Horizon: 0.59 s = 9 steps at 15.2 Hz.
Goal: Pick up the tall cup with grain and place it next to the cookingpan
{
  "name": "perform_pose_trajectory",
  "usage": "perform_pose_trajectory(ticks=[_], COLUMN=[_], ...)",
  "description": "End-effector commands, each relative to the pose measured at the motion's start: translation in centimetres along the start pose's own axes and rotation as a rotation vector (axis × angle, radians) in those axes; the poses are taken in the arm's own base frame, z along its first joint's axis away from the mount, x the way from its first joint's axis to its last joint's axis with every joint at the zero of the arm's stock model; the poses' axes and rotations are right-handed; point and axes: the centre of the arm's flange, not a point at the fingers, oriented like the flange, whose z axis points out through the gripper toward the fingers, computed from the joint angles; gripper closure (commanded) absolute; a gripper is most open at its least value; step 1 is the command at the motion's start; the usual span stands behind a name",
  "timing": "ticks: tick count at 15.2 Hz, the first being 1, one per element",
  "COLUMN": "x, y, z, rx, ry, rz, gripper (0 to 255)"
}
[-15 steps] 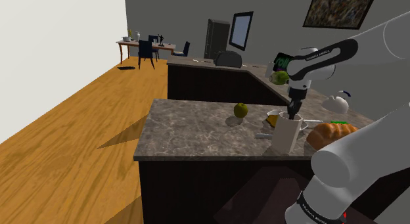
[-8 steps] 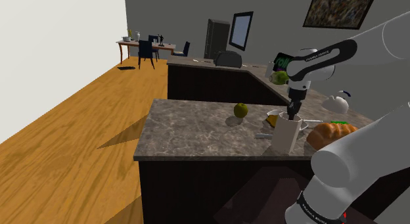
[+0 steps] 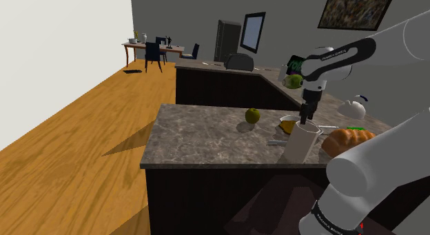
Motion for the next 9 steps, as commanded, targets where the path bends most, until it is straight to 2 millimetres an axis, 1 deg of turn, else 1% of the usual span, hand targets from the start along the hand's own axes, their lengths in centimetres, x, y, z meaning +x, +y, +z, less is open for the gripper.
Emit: perform_pose_trajectory(ticks=[1, 2, 9], x=[-0.2, -0.2, -0.2], y=[0.0, 0.0, 0.0], z=[-2.4, -3.4, -3.4], rx=[0.001, 0.001, 0.001], ry=[-0.001, -0.001, -0.001], rz=[0.000, 0.000, 0.000], gripper=[0, 0, 0])
